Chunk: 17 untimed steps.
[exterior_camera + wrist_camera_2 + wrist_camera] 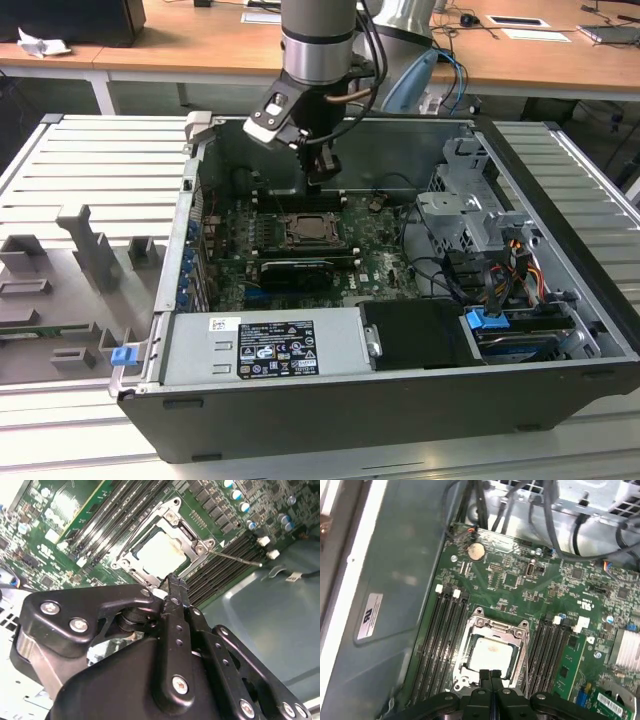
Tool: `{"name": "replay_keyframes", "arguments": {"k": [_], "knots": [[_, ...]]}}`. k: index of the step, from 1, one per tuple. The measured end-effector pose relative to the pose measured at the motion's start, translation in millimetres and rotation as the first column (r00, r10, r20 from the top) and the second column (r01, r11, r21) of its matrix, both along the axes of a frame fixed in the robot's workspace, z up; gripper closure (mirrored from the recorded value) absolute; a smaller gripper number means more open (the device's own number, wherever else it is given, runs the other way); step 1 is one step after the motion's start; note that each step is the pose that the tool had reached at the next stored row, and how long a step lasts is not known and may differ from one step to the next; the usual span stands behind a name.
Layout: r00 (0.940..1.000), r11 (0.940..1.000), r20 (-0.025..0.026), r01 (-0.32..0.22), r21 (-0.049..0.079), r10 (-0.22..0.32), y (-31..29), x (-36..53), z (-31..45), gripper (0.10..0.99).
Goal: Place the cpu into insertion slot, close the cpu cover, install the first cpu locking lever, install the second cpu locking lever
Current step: 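Install the first cpu locking lever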
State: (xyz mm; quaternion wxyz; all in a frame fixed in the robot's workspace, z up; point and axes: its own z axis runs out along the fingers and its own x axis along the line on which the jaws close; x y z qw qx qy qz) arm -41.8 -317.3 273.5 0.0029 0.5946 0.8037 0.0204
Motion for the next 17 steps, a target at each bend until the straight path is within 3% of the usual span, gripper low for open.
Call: {"name": "replay_keyframes", "arguments": {"k": [2, 9, 17], "knots": [[0.9988, 0.9988, 0.0, -0.049, 0.0, 0.049, 0.0, 0.0, 0.0, 0.98], [0.9912, 0.9912, 0.0, -0.133, 0.0, 0.133, 0.0, 0.0, 0.0, 0.98], [0.9839, 0.9839, 0.0, -0.179, 0.0, 0.179, -0.1, 0.0, 0.0, 0.98]]}}
